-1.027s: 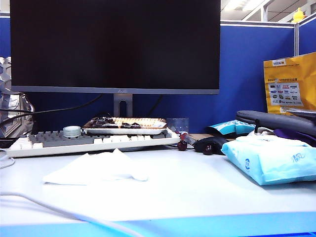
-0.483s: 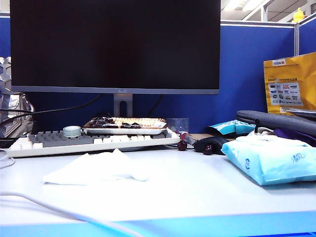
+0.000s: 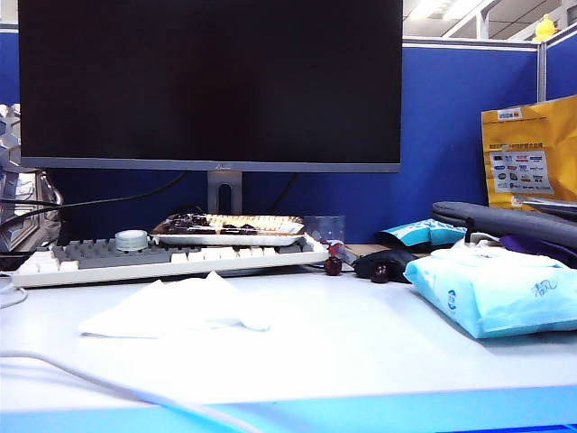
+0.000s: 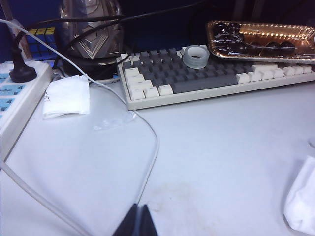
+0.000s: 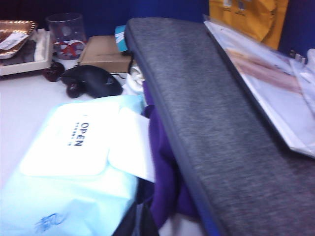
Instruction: Pull out a wet wipe from the sky blue wet wipes packet and place it on the table.
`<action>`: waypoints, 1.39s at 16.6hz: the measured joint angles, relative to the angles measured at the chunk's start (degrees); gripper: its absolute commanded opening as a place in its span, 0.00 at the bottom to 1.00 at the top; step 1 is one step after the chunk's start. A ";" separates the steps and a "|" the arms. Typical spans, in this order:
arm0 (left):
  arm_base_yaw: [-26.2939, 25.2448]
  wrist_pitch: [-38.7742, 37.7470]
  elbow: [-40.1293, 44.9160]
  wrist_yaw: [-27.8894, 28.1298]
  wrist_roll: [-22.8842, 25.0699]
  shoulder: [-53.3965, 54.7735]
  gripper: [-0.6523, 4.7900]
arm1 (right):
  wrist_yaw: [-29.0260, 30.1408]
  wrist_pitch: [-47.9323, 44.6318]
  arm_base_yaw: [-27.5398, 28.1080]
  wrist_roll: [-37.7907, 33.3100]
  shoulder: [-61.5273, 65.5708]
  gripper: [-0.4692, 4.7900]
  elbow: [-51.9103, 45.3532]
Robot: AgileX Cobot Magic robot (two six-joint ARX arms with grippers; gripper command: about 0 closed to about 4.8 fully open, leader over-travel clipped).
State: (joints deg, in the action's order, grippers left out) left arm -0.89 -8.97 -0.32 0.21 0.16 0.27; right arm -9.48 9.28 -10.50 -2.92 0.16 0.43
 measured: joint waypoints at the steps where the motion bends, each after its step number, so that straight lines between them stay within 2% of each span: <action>1: 0.00 0.00 0.00 0.00 0.00 0.00 0.11 | 1.99 0.04 -0.04 -0.02 0.00 0.09 0.00; 6: 0.00 0.00 0.00 0.00 0.00 0.00 0.11 | 8.00 0.46 -0.09 -0.31 0.00 0.09 0.00; 23: 0.00 0.00 0.00 0.00 0.00 0.00 0.11 | 8.00 0.48 -0.09 -0.28 0.00 0.09 0.00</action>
State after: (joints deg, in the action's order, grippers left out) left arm -0.89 -8.97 -0.32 0.21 0.16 0.27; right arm -1.48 9.76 -10.59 -3.20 0.16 0.43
